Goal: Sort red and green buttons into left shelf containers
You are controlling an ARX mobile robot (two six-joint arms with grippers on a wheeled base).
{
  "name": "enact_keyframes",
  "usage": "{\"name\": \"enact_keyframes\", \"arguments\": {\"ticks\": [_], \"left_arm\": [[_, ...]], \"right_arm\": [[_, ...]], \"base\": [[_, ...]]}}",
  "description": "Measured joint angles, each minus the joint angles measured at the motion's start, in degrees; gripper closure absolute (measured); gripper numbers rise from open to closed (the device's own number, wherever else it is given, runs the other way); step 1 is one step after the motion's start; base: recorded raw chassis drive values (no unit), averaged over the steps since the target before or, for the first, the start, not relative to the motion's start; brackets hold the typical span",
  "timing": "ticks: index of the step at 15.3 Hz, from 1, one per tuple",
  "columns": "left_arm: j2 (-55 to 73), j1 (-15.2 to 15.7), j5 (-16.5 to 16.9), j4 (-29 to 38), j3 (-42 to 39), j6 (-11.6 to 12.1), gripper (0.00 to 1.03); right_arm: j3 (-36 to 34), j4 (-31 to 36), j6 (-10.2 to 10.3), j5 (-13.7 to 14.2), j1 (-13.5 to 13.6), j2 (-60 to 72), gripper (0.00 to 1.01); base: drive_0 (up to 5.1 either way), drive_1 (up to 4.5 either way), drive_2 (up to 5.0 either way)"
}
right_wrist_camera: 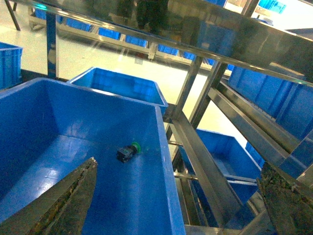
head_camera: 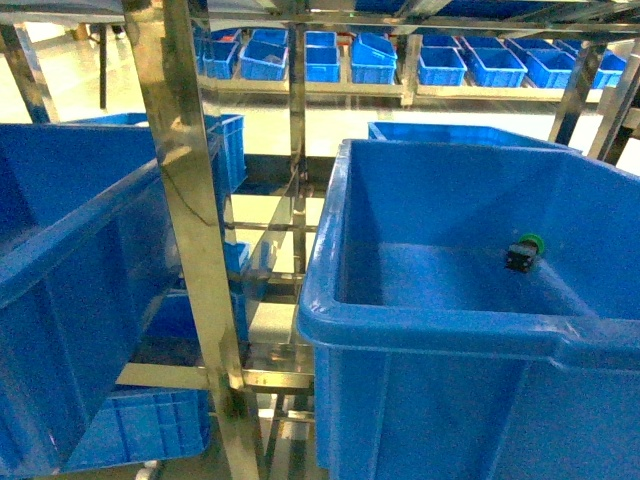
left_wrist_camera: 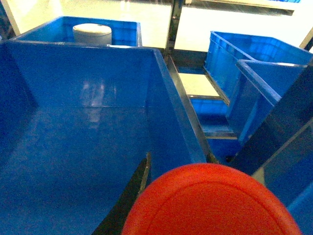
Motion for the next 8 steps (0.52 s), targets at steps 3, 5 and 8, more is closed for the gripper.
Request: {"name": "enact_keyframes", "arguments": {"ticks": [3, 5, 8], "left_arm": [[18.5, -2.2, -5.3, 13.5, 7.5, 6.8, 0.76], [30.3, -1.6, -6.7, 15.7, 10.6, 12.3, 0.73], [23.2, 2.5, -6.1, 11.0, 7.6, 9.9, 0.32]], "right_arm": [[0.0, 0.2, 0.0, 0.0, 0.0, -0.5, 0.03], [0.0, 0.3, 0.0, 0.0, 0.0, -0.5, 0.03], [0.0, 0.3, 0.0, 0.0, 0.0, -0.5, 0.03]], "base": [[0.0, 0.0, 0.0], [0.0, 0.0, 0.0], [0.0, 0.0, 0.0]]}}
